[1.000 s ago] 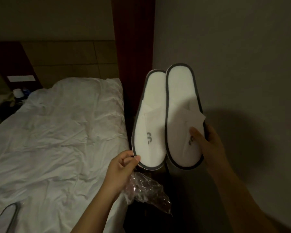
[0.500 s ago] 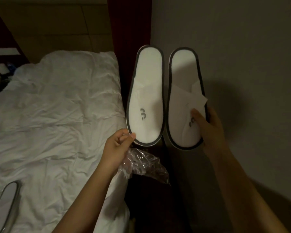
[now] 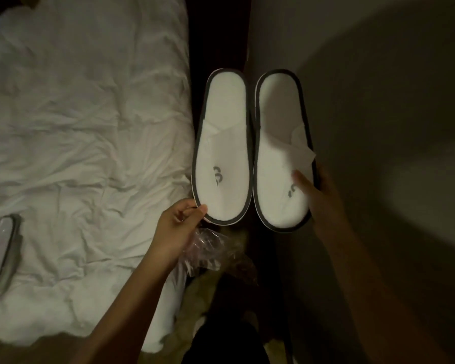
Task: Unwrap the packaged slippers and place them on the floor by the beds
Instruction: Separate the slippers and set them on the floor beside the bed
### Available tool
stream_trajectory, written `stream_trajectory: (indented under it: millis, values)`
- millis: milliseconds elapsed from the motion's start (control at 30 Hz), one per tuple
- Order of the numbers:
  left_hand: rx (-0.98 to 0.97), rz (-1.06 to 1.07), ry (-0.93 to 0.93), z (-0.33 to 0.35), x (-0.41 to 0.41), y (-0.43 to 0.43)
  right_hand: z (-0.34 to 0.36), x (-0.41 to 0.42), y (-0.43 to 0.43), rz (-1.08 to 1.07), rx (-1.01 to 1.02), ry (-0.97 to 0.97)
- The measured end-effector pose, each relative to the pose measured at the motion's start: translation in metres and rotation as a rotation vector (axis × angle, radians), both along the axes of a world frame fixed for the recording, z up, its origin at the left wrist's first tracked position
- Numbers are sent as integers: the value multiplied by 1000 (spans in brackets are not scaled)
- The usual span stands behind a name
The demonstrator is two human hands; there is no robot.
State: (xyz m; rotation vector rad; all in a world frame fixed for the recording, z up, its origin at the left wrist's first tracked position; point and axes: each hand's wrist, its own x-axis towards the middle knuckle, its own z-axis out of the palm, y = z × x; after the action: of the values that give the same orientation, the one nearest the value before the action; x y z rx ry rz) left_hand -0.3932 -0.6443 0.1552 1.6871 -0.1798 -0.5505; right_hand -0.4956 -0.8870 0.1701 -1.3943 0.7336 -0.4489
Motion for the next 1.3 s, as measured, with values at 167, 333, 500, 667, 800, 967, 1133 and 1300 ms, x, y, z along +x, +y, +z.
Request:
stream_trajectory:
  millis: [167,333,500,667,800,967,1133,1300]
  values:
    - [52,-7,72,-64,-9,-8,-78,-5,-9,1,96,116]
    - [185,28,144,-127,1,-19,-144,1,-17,-27,155,199]
    - [279,28,213,-204,-7,-16,-216,-2,-14,-37,201,257]
    - [309,52,328,-291,-15,-15,-305,-10,-9,-58,268,323]
    - [341,55,415,-371,-14,-16,-383,-12,-9,-68,307,382]
    - [339,70,547,-483,-11,-20,-491,-9,-10,-66,329,441]
    - [388,105,583,-599,-16,-19,-608,-14,-7,-91,345,480]
    - [397,95,628,-698,-23,-8,-712,-15,0,-25,339,511]
